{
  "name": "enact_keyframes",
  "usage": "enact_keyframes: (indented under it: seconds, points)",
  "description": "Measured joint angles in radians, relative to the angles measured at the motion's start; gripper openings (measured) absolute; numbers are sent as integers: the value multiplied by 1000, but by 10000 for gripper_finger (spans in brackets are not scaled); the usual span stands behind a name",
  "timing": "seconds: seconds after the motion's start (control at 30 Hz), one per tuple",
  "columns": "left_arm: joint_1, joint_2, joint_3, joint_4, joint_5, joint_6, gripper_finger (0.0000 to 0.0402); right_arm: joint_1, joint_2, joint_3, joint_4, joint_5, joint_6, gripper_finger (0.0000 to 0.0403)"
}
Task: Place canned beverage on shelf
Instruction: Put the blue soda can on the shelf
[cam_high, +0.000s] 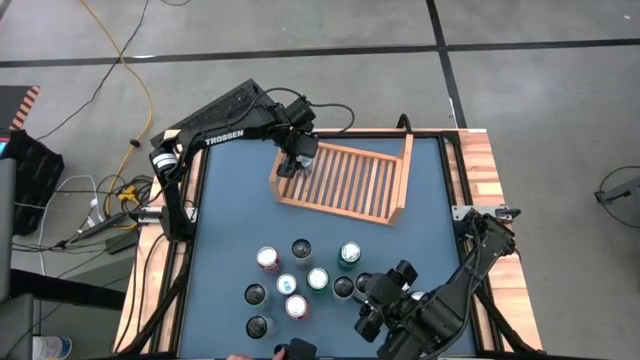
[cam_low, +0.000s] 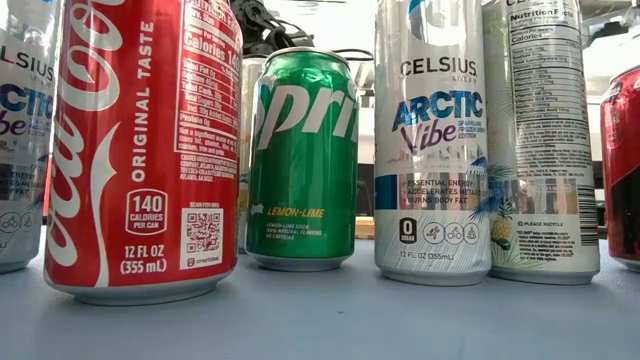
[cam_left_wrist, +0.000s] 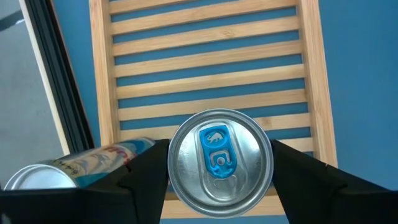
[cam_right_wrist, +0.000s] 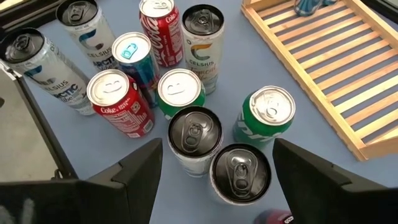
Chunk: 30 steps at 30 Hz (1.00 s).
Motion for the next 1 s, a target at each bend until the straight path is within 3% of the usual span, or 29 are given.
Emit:
enact_keyframes:
  seconds: [0.23,0.37,1.0]
  points:
    - [-7,5,-2,-14,-91,0,273,0,0,0,0,0,6,292]
    - [-7,4,-2,-20,-80,-13,285,0,0,0,0,0,6,292]
    - [-9,-13,-2,-16,-117,-34,289,2,0,0,0,-1,6,292]
